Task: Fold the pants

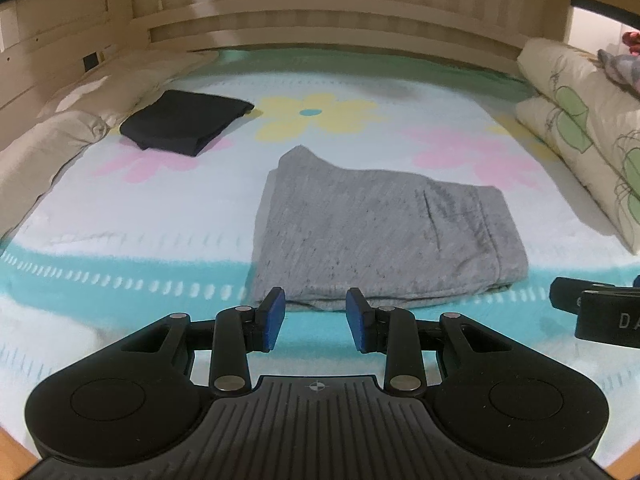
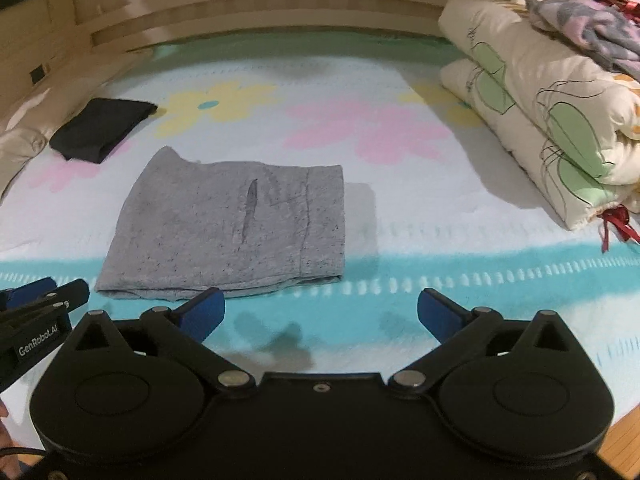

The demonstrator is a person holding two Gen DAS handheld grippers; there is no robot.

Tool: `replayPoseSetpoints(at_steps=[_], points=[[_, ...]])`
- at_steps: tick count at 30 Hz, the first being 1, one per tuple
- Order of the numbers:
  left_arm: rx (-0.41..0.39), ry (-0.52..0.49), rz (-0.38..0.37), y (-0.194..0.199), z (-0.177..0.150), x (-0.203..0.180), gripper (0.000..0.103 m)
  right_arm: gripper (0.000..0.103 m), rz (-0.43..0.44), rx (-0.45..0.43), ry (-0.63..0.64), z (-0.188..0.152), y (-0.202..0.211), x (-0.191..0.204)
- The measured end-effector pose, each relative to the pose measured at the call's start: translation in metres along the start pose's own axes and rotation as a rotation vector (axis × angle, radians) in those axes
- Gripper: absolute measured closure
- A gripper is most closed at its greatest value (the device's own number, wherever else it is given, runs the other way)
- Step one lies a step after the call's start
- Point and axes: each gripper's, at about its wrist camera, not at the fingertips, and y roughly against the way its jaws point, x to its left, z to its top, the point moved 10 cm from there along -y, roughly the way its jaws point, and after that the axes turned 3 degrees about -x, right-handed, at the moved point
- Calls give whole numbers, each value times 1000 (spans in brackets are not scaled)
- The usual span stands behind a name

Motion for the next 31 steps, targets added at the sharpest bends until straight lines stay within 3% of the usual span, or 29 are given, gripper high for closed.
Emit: replayPoseSetpoints(at_steps=[18,31], points=[[20,-25,15,-5,-10,-6,71,1,-8,40,-50,-9,-6,-2],[-7,-47,4,-2,-8,-8,71,1,-35,65,-36,-14,-13,-1]])
